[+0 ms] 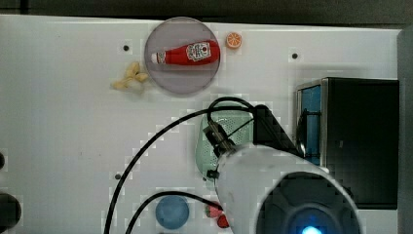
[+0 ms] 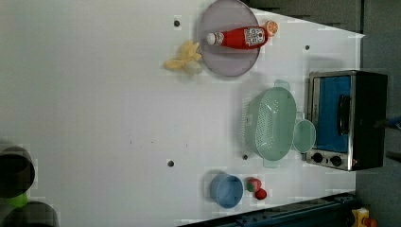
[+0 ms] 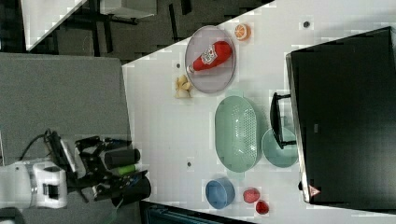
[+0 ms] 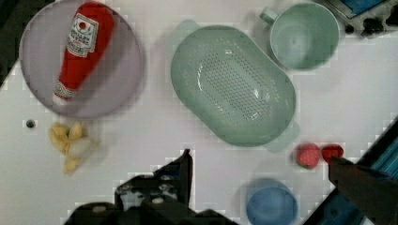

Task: Drag strainer left to right.

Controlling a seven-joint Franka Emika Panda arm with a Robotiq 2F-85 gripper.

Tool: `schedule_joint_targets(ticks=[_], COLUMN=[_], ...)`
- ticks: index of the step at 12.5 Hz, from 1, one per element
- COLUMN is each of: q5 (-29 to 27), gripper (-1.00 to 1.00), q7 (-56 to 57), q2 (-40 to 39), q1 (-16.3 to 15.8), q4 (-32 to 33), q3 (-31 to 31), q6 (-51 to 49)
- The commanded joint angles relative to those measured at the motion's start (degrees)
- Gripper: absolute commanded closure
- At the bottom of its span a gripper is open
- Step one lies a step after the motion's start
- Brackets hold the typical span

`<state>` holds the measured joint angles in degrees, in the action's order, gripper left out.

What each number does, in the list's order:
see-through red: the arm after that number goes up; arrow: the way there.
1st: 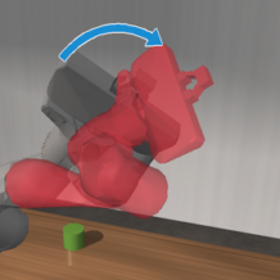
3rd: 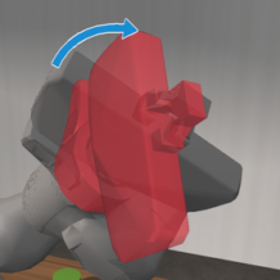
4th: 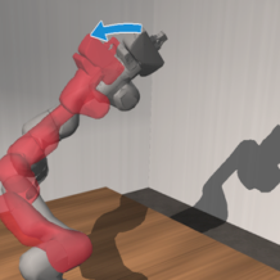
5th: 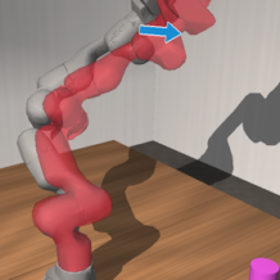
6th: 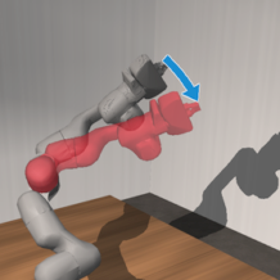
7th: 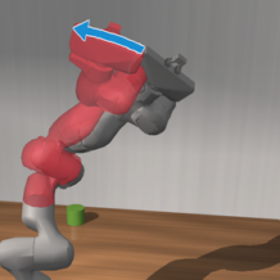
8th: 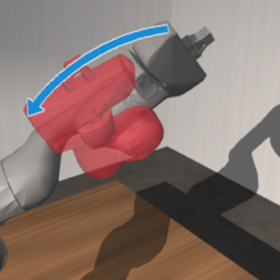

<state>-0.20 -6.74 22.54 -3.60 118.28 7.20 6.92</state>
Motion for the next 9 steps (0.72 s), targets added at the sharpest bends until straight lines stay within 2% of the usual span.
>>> schedule_joint_targets(ticks=[1, 9], q5=[1.56, 1.71], gripper=[-1.0, -1.0], q7=[3.57, 3.57], q2=[-3.13, -4.77], q1=[-0.35, -0.35], q4=[-0.63, -0.64], q3=[-0.6, -0.75], q6=[-6.84, -6.88])
